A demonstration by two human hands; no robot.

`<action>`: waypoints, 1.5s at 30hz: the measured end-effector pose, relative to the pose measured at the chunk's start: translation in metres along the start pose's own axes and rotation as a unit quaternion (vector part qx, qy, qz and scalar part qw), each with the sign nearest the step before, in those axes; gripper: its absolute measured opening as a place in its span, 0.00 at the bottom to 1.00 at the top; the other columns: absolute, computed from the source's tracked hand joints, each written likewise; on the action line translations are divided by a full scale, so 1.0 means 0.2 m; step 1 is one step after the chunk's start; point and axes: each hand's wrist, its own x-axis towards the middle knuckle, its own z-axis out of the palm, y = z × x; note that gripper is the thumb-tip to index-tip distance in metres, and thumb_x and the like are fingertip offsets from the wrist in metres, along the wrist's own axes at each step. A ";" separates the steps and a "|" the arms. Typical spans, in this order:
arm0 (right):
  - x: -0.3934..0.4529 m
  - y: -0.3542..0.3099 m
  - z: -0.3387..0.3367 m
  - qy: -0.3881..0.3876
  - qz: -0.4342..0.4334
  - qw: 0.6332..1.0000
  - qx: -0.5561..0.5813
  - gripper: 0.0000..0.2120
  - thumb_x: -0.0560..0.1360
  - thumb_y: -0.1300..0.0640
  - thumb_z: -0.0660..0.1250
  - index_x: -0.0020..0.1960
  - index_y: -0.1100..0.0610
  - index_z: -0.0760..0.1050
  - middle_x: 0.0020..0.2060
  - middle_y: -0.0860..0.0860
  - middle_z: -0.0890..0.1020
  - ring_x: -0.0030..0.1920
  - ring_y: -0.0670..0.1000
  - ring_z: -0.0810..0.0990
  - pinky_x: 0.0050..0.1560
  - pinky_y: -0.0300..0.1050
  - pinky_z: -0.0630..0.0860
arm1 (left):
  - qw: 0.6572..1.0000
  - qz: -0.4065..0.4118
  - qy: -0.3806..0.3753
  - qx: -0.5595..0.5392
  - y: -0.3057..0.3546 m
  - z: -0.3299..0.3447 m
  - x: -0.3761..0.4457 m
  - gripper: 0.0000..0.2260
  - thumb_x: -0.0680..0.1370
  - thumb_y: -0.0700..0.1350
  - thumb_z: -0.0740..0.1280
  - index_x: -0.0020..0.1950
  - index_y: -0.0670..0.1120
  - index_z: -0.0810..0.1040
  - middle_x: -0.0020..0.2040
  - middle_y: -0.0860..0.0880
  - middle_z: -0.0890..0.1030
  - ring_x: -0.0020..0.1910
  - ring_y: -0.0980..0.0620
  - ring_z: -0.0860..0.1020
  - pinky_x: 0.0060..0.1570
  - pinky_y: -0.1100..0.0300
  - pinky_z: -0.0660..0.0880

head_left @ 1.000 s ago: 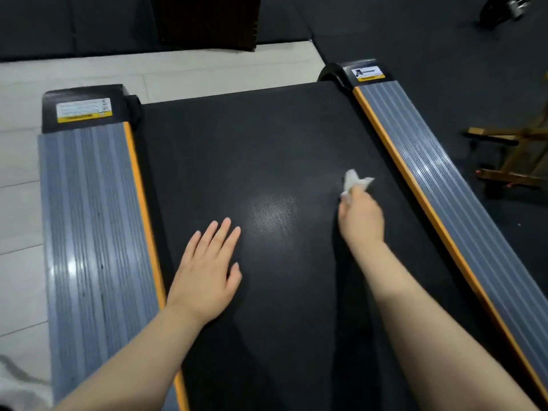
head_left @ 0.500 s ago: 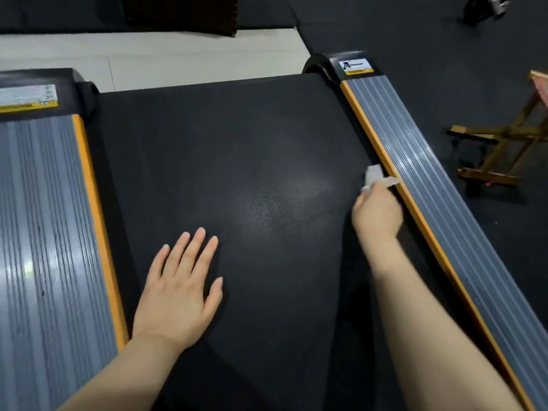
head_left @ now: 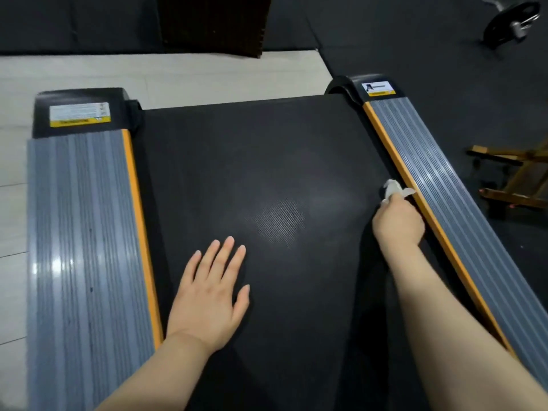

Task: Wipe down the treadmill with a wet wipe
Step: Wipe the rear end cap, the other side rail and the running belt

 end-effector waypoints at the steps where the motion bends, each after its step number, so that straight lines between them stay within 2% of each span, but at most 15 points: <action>1: -0.05 -0.11 0.01 -0.004 0.010 0.999 0.035 0.15 0.81 0.58 0.57 0.67 0.55 0.70 0.52 0.62 0.81 0.45 0.63 0.80 0.41 0.49 0.71 | 1.000 -0.002 0.003 0.002 0.00 0.00 0.00 0.28 0.81 0.58 0.51 0.79 0.49 0.60 0.79 0.47 0.61 0.79 0.47 0.58 0.75 0.47 0.53; 5: -0.39 -0.63 0.05 -0.017 -0.155 0.977 0.143 0.12 0.80 0.53 0.59 0.59 0.58 0.73 0.48 0.58 0.81 0.48 0.62 0.80 0.45 0.52 0.73 | 0.999 0.034 -0.008 0.001 -0.02 -0.05 0.02 0.27 0.80 0.55 0.53 0.76 0.45 0.67 0.76 0.44 0.67 0.75 0.44 0.67 0.72 0.47 0.58; 10: -0.64 -0.89 0.05 -0.090 -0.458 0.878 0.104 0.11 0.78 0.52 0.61 0.56 0.54 0.76 0.44 0.54 0.80 0.46 0.59 0.78 0.43 0.53 0.74 | 0.999 0.022 0.028 0.025 -0.39 -0.24 0.03 0.26 0.75 0.49 0.52 0.68 0.43 0.76 0.70 0.43 0.76 0.70 0.42 0.72 0.72 0.45 0.64; 12: -0.50 -0.77 0.06 -0.029 -0.399 0.915 0.060 0.09 0.77 0.54 0.62 0.53 0.55 0.77 0.40 0.55 0.81 0.43 0.61 0.77 0.41 0.53 0.73 | 0.998 -0.032 0.036 0.042 -0.55 -0.29 -0.04 0.27 0.78 0.55 0.52 0.74 0.44 0.71 0.76 0.46 0.68 0.75 0.42 0.65 0.75 0.45 0.55; 15: -0.30 -0.52 0.07 0.039 -0.140 0.987 0.067 0.08 0.78 0.55 0.61 0.49 0.59 0.75 0.40 0.61 0.80 0.43 0.64 0.77 0.42 0.55 0.73 | 0.997 -0.051 0.047 -0.022 -0.61 -0.28 -0.10 0.30 0.81 0.59 0.48 0.80 0.47 0.59 0.80 0.50 0.58 0.79 0.49 0.55 0.78 0.51 0.49; 18: -0.38 -0.61 0.08 0.040 -0.010 0.990 0.136 0.10 0.79 0.55 0.60 0.51 0.61 0.74 0.43 0.63 0.81 0.45 0.65 0.79 0.44 0.55 0.74 | 0.989 -0.094 0.084 -0.077 -0.62 -0.28 -0.08 0.30 0.81 0.56 0.47 0.81 0.45 0.55 0.81 0.49 0.55 0.80 0.52 0.52 0.78 0.55 0.46; 21: -0.78 -1.00 0.08 0.022 -0.219 0.957 0.187 0.05 0.77 0.59 0.64 0.50 0.59 0.74 0.36 0.61 0.80 0.36 0.63 0.79 0.33 0.52 0.74 | 0.984 -0.122 0.093 -0.089 -0.62 -0.28 -0.10 0.29 0.80 0.54 0.47 0.80 0.43 0.56 0.80 0.47 0.56 0.79 0.51 0.54 0.78 0.55 0.46; 24: -1.08 -1.21 0.05 -0.040 -0.472 0.866 0.162 0.14 0.73 0.61 0.68 0.58 0.58 0.74 0.36 0.55 0.81 0.34 0.57 0.78 0.33 0.49 0.75 | 0.979 -0.148 0.105 -0.095 -0.62 -0.27 -0.09 0.28 0.80 0.51 0.50 0.79 0.42 0.59 0.80 0.45 0.60 0.79 0.49 0.56 0.78 0.54 0.47; 27: -0.88 -1.09 0.00 -0.046 -0.544 0.828 0.127 0.06 0.75 0.58 0.66 0.50 0.59 0.78 0.34 0.57 0.80 0.34 0.61 0.78 0.33 0.52 0.75 | 0.979 -0.153 0.099 -0.090 -0.62 -0.28 -0.10 0.26 0.81 0.48 0.53 0.79 0.43 0.60 0.80 0.45 0.59 0.79 0.49 0.55 0.77 0.54 0.47; 31: -0.25 -0.56 0.01 0.027 -0.197 0.979 0.052 0.13 0.77 0.56 0.61 0.61 0.53 0.71 0.40 0.63 0.82 0.40 0.66 0.81 0.39 0.55 0.78 | 0.981 -0.150 0.095 -0.082 -0.62 -0.28 -0.09 0.25 0.82 0.44 0.56 0.79 0.43 0.59 0.80 0.45 0.58 0.79 0.48 0.55 0.77 0.54 0.46; 33: -0.06 -0.28 -0.01 0.015 0.031 0.999 0.038 0.17 0.79 0.52 0.57 0.64 0.59 0.69 0.48 0.66 0.81 0.49 0.67 0.80 0.48 0.57 0.77 | 0.983 -0.142 0.092 -0.065 -0.63 -0.27 -0.09 0.25 0.82 0.45 0.52 0.79 0.43 0.59 0.80 0.44 0.59 0.79 0.48 0.56 0.78 0.52 0.48; 35: -0.08 -0.28 0.00 0.014 0.084 0.993 0.080 0.14 0.80 0.53 0.58 0.59 0.63 0.71 0.51 0.68 0.80 0.51 0.68 0.79 0.49 0.57 0.75 | 0.991 -0.103 0.084 -0.035 -0.64 -0.26 -0.08 0.26 0.80 0.47 0.48 0.78 0.43 0.62 0.79 0.44 0.62 0.78 0.47 0.59 0.78 0.49 0.51; 38: -0.34 -0.59 0.06 0.004 -0.117 0.982 0.151 0.09 0.80 0.54 0.59 0.54 0.59 0.73 0.45 0.63 0.81 0.45 0.65 0.80 0.43 0.55 0.75 | 0.996 -0.054 0.069 -0.002 -0.64 -0.26 -0.07 0.27 0.79 0.47 0.47 0.77 0.42 0.65 0.78 0.43 0.64 0.77 0.46 0.62 0.76 0.48 0.55; 42: -0.64 -0.85 0.04 -0.102 -0.434 0.887 0.119 0.09 0.79 0.52 0.62 0.55 0.56 0.75 0.41 0.55 0.80 0.43 0.59 0.77 0.38 0.48 0.69 | 0.997 -0.030 0.052 0.042 -0.58 -0.29 -0.03 0.26 0.80 0.47 0.50 0.75 0.39 0.67 0.76 0.41 0.67 0.75 0.43 0.65 0.75 0.48 0.55; 45: -0.44 -0.72 0.04 -0.077 -0.376 0.915 0.127 0.10 0.78 0.49 0.62 0.58 0.51 0.74 0.42 0.53 0.80 0.43 0.58 0.77 0.38 0.48 0.68 | 0.998 0.002 0.025 0.050 -0.53 -0.27 0.03 0.26 0.81 0.51 0.50 0.74 0.40 0.69 0.75 0.42 0.69 0.76 0.43 0.64 0.75 0.49 0.52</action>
